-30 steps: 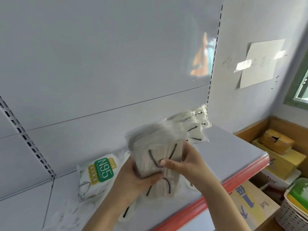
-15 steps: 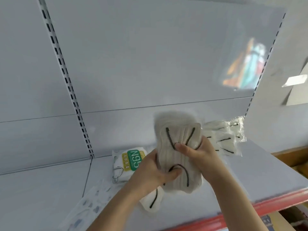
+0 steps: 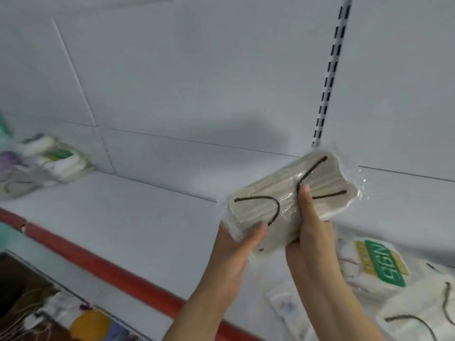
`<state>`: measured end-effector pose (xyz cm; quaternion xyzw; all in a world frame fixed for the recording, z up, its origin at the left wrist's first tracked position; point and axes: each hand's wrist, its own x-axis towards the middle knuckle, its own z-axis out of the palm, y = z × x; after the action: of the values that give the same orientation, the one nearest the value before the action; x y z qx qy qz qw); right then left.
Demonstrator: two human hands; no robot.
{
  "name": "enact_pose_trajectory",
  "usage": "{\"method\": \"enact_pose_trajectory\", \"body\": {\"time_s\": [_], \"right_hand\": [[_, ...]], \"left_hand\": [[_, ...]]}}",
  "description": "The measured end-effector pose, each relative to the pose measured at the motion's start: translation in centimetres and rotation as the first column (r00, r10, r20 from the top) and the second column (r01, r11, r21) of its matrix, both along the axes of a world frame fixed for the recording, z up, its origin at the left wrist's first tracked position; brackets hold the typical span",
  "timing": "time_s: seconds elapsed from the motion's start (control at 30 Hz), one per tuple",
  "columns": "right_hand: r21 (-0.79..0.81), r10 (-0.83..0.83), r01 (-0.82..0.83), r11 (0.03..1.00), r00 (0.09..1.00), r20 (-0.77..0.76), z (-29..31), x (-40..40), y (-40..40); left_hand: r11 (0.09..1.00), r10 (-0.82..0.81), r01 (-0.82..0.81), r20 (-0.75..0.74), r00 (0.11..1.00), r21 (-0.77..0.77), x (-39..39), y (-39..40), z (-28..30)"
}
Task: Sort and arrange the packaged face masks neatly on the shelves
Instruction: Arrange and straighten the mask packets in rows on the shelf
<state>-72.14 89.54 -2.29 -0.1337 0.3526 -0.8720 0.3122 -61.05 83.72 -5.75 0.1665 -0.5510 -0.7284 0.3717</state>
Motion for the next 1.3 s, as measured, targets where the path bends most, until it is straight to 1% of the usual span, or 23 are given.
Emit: {"method": "enact_pose_trajectory", "body": {"time_s": [0.03,0.1,0.17,0.27,0.37,0.47,0.63,0.77,0.83,0.97,1.07,1.17,1.23,1.3], "right_hand": [[0.007,0.067,-0.067,0.998,0.997,-0.044,0.1,1.5,-1.7],[0.069,0.212,-0.205,0.976,0.970,-0.119,0.6,4.2,-5.0],[0.148,0.315,-0.293,0.945,0.936,-0.159,1.1,6.4,-8.4],[0.257,0.391,-0.334,0.907,0.895,-0.213,1.4,9.5,-14.2],[0.380,0.479,-0.368,0.848,0.840,-0.255,0.9,13.9,-21.6],[0.476,0.532,-0.394,0.787,0.823,-0.199,-0.2,18.8,-30.2],[0.542,0.578,-0.444,0.714,0.810,-0.097,-2.1,24.7,-41.8],[0.572,0.582,-0.450,0.686,0.811,-0.059,-1.8,27.1,-49.4],[0.595,0.595,-0.453,0.663,0.802,-0.052,-1.4,28.0,-52.4],[0.602,0.631,-0.496,0.625,0.776,-0.015,-1.4,29.2,-54.7],[0.615,0.643,-0.510,0.602,0.766,0.006,-2.1,29.4,-55.6],[0.646,0.602,-0.480,0.593,0.797,0.040,-2.5,29.5,-56.4],[0.658,0.591,-0.470,0.588,0.805,0.047,-2.3,29.4,-56.3],[0.649,0.622,-0.483,0.587,0.783,0.019,-1.7,29.1,-55.6]], "left_hand": [[0.997,0.070,-0.071,0.024,0.997,0.015,1.7,-2.2,-0.2],[0.981,0.176,-0.180,0.063,0.982,0.073,5.8,-6.7,-0.2],[0.965,0.224,-0.236,0.107,0.969,0.118,10.3,-10.9,-0.1],[0.942,0.268,-0.296,0.178,0.947,0.159,16.8,-16.3,-0.1],[0.907,0.321,-0.377,0.270,0.908,0.188,22.7,-22.0,-0.9],[0.882,0.361,-0.434,0.333,0.871,0.182,28.3,-28.1,-1.6],[0.835,0.423,-0.528,0.432,0.797,0.156,34.8,-36.6,-1.3],[0.778,0.468,-0.590,0.426,0.774,0.217,37.0,-42.5,-0.9],[0.768,0.475,-0.597,0.419,0.774,0.231,37.6,-44.7,-0.9],[0.744,0.495,-0.630,0.450,0.743,0.221,40.0,-47.8,-0.8],[0.786,0.418,-0.570,0.472,0.776,0.240,41.7,-49.7,-1.0],[0.836,0.332,-0.498,0.510,0.793,0.230,41.3,-49.7,-1.3],[0.842,0.323,-0.489,0.512,0.796,0.229,40.9,-49.6,-1.6],[0.832,0.345,-0.509,0.513,0.786,0.220,41.4,-49.7,-1.4]]}}
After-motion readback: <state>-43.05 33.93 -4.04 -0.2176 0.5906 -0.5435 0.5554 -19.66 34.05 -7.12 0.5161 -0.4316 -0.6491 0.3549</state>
